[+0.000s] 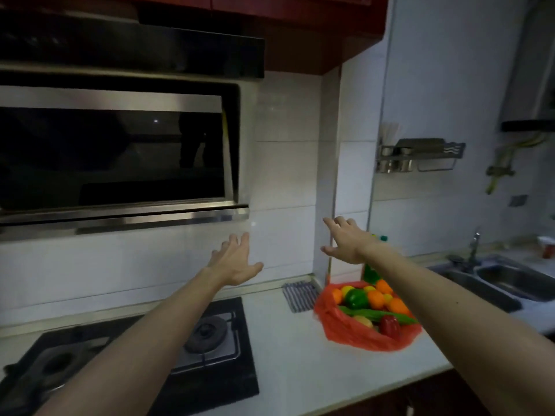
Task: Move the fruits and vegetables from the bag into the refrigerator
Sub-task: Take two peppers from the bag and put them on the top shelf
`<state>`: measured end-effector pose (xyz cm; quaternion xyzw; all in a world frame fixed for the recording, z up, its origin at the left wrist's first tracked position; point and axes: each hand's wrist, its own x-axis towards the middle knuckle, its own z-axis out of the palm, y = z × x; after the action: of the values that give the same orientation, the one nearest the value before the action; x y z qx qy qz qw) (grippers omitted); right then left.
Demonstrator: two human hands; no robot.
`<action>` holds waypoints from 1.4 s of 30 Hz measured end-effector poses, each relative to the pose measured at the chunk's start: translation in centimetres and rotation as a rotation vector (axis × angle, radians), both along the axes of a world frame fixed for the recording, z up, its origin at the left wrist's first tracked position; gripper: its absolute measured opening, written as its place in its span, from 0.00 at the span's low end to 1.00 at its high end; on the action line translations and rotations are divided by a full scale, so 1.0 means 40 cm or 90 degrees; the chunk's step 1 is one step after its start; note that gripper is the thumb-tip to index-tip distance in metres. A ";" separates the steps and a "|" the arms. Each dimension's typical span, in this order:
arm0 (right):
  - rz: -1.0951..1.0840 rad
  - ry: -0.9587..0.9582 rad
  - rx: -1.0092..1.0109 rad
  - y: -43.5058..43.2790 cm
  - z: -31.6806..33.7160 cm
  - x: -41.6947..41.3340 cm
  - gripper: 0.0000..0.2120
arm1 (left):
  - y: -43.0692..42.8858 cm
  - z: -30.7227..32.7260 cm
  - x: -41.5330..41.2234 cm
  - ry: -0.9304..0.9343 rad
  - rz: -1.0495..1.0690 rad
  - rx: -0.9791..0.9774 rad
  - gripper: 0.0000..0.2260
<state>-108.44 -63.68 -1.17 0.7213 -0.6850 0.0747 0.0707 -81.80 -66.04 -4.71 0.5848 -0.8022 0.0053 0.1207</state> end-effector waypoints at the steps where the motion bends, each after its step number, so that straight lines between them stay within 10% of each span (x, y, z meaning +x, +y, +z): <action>1: -0.015 0.004 0.004 0.013 -0.005 -0.034 0.35 | -0.002 -0.003 -0.036 -0.005 -0.013 0.004 0.37; 19: -0.240 -0.029 0.045 0.162 -0.079 -0.473 0.36 | -0.117 -0.074 -0.577 -0.022 -0.261 0.041 0.39; 42: -0.316 -0.053 0.109 -0.117 -0.248 -0.613 0.38 | -0.441 -0.216 -0.774 -0.039 -0.355 0.110 0.36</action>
<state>-132.98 -68.35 -11.07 0.5305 -0.8472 0.0262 -0.0023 -112.77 -83.69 -13.33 0.3495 -0.9326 -0.0787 0.0435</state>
